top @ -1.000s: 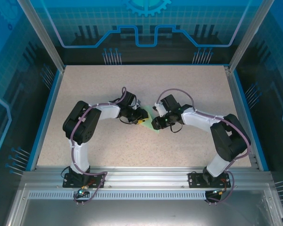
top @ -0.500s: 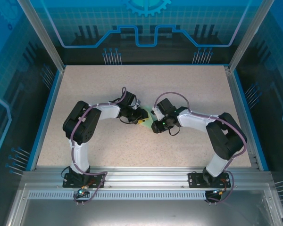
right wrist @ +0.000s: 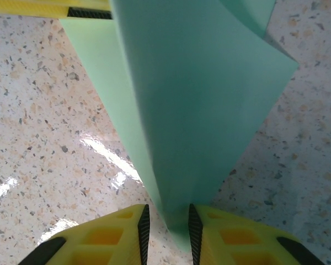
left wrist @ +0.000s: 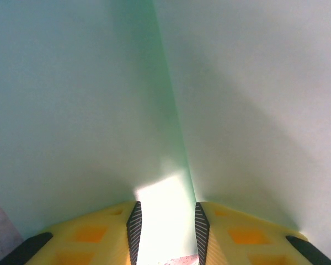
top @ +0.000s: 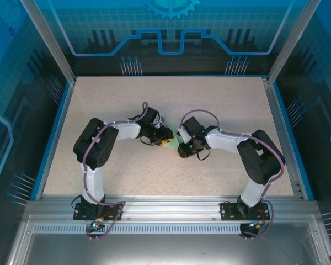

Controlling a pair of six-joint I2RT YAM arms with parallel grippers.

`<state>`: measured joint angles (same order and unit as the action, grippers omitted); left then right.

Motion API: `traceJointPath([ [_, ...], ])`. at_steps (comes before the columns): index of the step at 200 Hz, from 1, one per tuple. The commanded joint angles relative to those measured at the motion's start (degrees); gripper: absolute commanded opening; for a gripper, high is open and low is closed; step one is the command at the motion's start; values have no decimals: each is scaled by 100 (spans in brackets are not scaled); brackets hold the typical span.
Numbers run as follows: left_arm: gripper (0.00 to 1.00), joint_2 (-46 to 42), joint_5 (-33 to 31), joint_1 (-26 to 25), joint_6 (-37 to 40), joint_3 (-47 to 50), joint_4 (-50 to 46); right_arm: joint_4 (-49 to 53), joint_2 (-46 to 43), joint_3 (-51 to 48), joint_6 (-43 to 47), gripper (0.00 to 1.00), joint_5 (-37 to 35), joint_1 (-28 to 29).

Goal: Fold a paper plane with a square sheet of paper (fold left side to right side)
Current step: Fourth fold the wing at the center of the table.

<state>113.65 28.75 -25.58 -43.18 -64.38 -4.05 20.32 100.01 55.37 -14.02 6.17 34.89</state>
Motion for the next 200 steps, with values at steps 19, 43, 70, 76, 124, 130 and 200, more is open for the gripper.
traceJointPath([
  [19,35,132,14,-9,98,-144,-118,52,133,96,-64,23,-76,82],
  [43,35,149,14,-12,95,-145,-113,56,138,99,-98,22,-135,77],
  [70,36,167,7,-9,99,-157,-123,32,57,96,-105,24,-28,13],
  [76,36,175,4,-16,99,-159,-127,39,18,94,-86,25,-12,10],
  [124,36,176,17,-12,90,-140,-108,51,-260,84,13,29,-141,43],
  [130,36,172,12,-13,90,-140,-110,51,-262,103,22,30,-189,55],
  [200,37,148,14,-17,90,-121,-114,54,75,401,129,33,-371,149],
])
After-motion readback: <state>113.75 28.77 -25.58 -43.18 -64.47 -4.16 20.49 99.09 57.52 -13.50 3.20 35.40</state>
